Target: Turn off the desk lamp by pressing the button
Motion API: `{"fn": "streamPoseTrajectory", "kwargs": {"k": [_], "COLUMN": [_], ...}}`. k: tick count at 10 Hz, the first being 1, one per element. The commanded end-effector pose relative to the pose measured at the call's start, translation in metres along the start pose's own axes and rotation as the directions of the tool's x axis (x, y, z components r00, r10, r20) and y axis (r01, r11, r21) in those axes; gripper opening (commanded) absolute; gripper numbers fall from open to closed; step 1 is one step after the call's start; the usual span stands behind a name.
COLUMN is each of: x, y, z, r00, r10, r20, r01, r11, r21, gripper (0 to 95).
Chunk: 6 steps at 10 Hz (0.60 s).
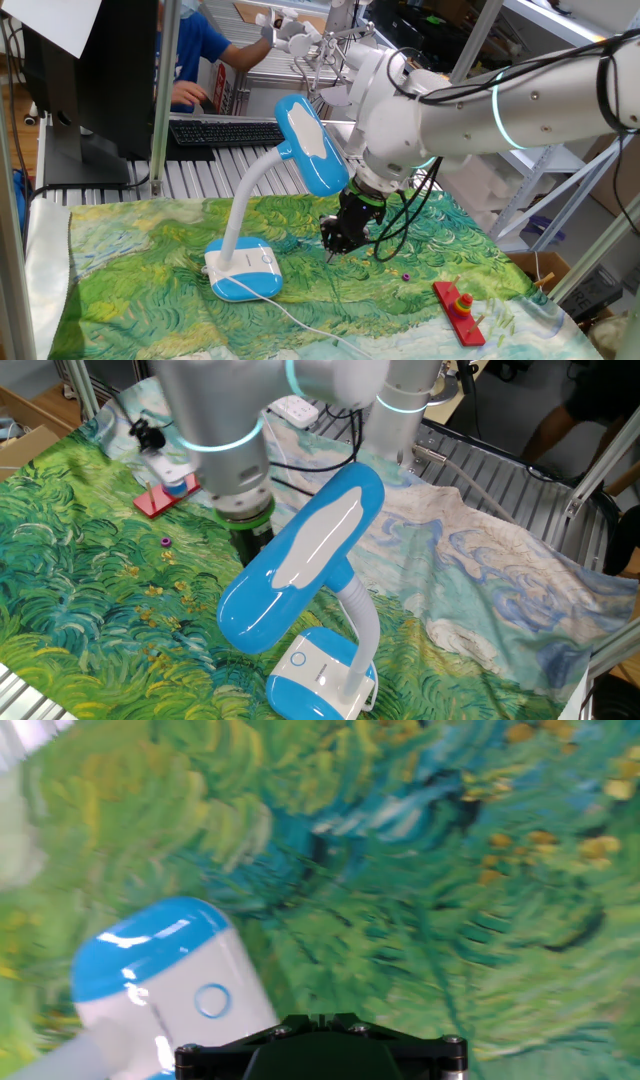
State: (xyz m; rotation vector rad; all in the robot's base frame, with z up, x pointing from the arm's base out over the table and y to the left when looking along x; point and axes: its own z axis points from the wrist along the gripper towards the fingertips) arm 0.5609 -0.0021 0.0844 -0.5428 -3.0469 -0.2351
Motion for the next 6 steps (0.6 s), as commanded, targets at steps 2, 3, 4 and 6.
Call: {"fn": "streamPoseTrajectory", "kwargs": {"k": [2, 3, 4, 6], "x": [0.0056, 0.0057, 0.0059, 0.0059], "y": [-0.0082, -0.0082, -0.0081, -0.0081], "z": [-0.0056, -0.0056, -0.0055, -0.0054], "r00": [1.0, 1.0, 1.0, 1.0], "r10": [-0.015, -0.015, -0.015, -0.006], "r20": [0.004, 0.003, 0.004, 0.006], "r01": [0.015, 0.015, 0.014, 0.006], "r11": [0.999, 0.999, 0.999, 0.999], "r21": [0.034, 0.036, 0.04, 0.045], "gripper": [0.0, 0.0, 0.0, 0.0]}}
